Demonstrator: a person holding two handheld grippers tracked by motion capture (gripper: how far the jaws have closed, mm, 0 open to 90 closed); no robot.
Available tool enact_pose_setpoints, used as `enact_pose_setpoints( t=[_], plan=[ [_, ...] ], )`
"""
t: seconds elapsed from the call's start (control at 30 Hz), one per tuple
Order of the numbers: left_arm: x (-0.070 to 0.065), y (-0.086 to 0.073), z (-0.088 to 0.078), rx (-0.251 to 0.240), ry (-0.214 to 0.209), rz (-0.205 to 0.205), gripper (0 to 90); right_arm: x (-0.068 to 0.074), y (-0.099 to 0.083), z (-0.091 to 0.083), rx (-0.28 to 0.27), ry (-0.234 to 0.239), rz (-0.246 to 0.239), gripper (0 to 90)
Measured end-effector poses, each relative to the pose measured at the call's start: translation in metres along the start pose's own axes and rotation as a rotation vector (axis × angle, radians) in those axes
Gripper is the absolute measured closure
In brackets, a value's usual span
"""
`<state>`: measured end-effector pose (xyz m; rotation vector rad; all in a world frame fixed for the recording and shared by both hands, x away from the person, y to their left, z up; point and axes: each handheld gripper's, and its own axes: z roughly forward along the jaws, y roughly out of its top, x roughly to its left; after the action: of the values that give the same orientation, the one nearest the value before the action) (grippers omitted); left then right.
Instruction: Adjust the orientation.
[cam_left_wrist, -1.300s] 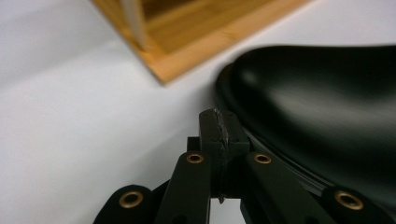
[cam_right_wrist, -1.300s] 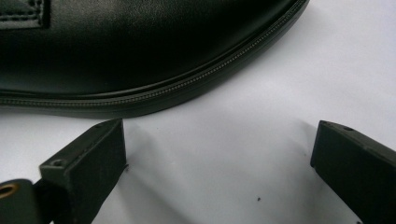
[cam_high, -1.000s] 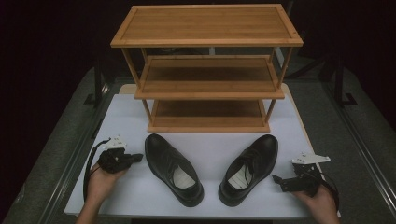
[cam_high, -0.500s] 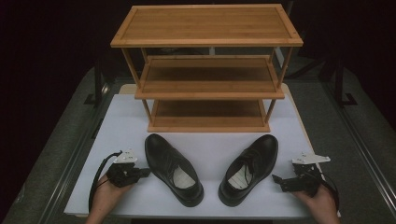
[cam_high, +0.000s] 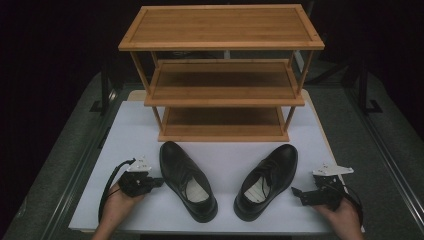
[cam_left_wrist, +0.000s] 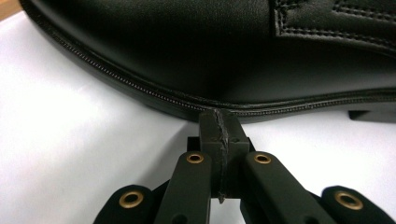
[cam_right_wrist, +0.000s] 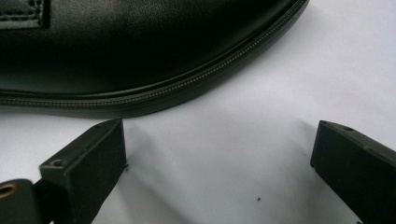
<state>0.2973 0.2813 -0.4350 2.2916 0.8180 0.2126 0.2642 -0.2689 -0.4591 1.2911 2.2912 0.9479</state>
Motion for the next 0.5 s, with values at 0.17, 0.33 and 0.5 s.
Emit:
enact_pose_setpoints(
  t=[0.17,0.33,0.5],
  plan=[
    [0.003,0.009,0.009,-0.005,-0.009,0.007,90.0,0.000,0.000,0.000,-0.002,0.000,-0.002,2.9],
    [0.004,0.017,0.016,-0.006,-0.016,0.008,90.0,0.000,0.000,0.000,-0.001,0.001,0.000,2.8],
    [0.005,0.024,0.023,-0.012,-0.022,0.006,90.0,0.000,0.000,0.000,0.000,0.000,-0.003,2.8]
  ],
)
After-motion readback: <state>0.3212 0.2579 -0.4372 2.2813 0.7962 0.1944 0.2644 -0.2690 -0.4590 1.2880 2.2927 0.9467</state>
